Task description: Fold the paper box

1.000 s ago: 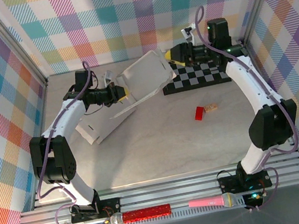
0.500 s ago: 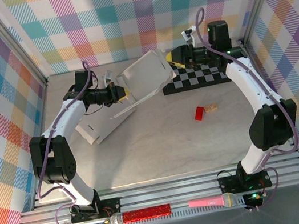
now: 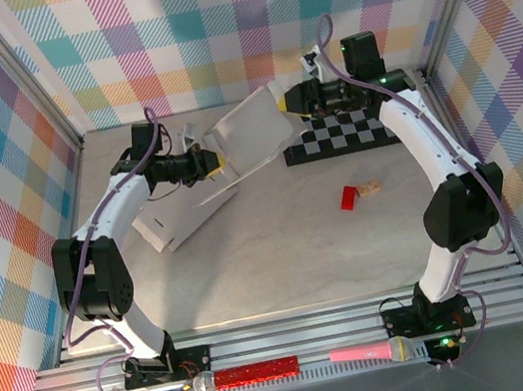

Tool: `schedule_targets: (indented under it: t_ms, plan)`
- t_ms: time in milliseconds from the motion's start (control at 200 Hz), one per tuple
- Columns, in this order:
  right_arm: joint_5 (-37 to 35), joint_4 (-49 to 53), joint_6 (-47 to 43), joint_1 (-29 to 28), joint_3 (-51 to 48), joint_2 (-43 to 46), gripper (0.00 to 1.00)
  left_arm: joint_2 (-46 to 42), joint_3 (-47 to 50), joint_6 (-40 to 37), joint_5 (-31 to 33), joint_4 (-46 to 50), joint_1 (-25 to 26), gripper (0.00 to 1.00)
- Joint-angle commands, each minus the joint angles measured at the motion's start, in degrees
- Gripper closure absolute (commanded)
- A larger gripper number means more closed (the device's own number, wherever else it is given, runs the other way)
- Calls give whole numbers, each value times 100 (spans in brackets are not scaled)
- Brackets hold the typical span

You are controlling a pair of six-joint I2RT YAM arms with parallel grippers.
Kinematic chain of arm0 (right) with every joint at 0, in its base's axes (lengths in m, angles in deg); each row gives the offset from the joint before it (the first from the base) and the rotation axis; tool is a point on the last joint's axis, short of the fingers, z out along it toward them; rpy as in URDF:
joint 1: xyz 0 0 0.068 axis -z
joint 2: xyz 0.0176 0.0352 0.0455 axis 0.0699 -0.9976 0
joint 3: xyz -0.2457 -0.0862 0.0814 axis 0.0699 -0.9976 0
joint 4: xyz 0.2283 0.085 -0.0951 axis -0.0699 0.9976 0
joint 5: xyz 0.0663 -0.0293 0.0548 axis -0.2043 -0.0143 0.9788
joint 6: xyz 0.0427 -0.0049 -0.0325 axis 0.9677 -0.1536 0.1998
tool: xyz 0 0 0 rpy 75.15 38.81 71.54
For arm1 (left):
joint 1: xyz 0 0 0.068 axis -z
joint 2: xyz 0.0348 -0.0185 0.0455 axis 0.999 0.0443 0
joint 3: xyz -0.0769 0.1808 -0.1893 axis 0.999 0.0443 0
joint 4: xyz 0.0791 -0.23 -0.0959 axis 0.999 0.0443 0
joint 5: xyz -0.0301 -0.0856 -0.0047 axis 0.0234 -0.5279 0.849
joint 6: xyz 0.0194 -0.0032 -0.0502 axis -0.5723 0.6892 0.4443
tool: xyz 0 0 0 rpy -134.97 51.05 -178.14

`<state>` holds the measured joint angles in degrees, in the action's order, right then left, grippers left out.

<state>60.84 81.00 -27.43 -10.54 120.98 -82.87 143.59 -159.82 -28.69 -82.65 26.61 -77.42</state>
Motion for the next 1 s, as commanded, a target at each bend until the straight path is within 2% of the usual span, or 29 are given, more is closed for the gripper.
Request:
schedule_targets:
  t_ms: [0, 300, 660, 820, 915, 995]
  plan:
    - [-462, 557, -514, -107, 276, -154, 61, -66, -174, -113, -144, -7, 73, 100]
    - [-1035, 752, -818, -158, 237, -16, 72, -75, -157, -151, -104, 16, 110, 100]
    - [-2568, 820, -1269, -772, 40, 273, 75, -41, -271, -149, 75, 93, 276, 100]
    - [-2213, 455, -1133, -774, -240, 477, 69, -31, -279, -182, 235, 243, 305, 100]
    - [-1717, 327, -921, -671, -314, 528, 69, -31, -272, -216, 333, 321, 305, 100]
    - [-1585, 59, -726, -600, -552, 715, 68, -27, -271, -237, 388, 387, 305, 100]
